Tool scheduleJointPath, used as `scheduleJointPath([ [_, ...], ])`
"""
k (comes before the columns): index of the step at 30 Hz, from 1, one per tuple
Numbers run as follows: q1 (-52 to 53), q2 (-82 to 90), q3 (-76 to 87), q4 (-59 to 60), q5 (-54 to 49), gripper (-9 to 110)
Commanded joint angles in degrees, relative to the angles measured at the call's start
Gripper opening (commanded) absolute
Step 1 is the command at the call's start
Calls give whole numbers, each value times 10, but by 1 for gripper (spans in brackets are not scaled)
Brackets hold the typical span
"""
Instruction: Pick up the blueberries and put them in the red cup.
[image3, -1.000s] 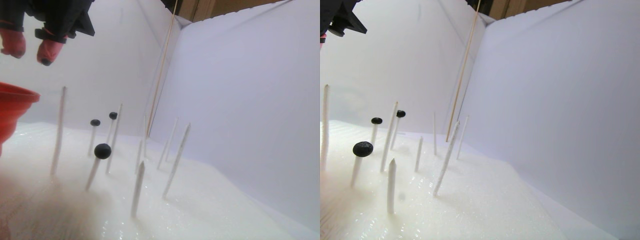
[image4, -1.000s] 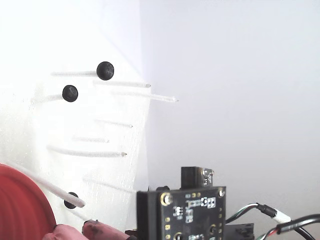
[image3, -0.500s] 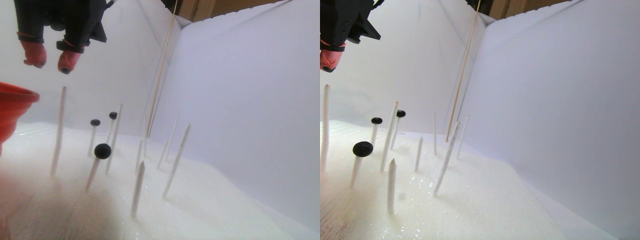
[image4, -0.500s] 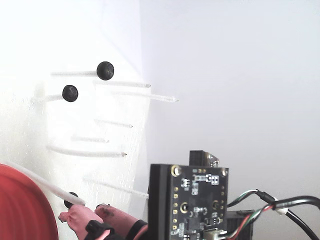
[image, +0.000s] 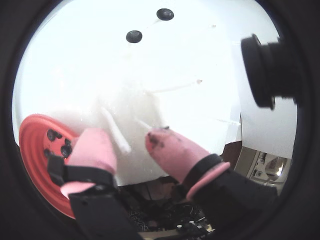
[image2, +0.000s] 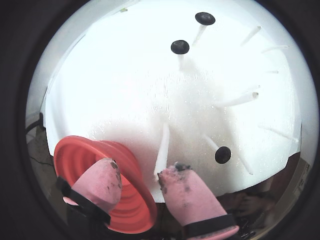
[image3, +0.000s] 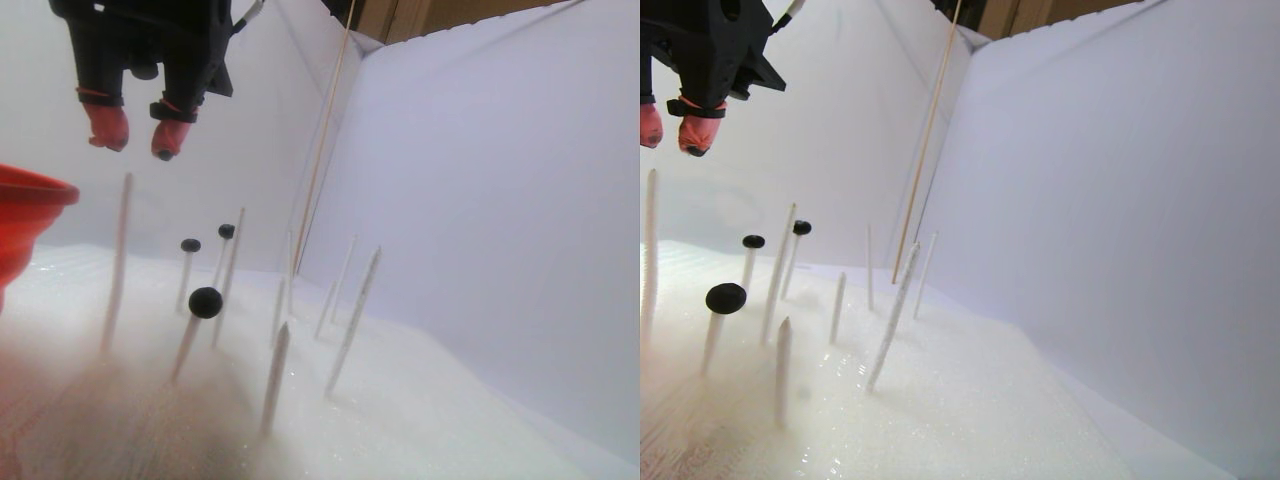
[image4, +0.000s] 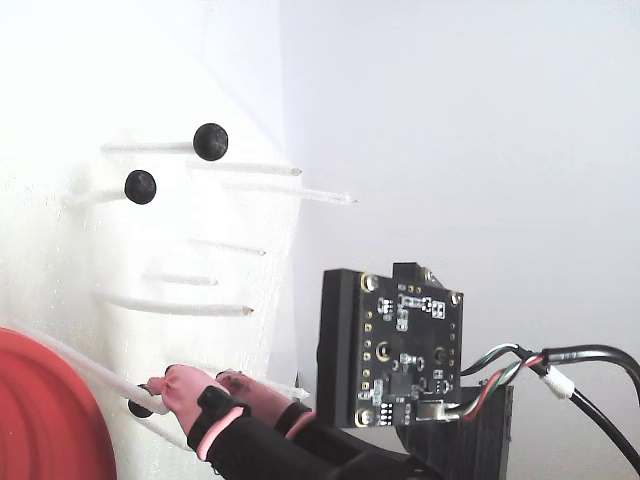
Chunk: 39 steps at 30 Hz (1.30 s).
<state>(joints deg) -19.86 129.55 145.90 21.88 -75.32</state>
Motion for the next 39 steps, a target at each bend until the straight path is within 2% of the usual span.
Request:
scheduleJointPath([
  [1, 19, -4, -53, -18, -4, 15],
  [39, 73, -173, -125, -120, -36, 15],
])
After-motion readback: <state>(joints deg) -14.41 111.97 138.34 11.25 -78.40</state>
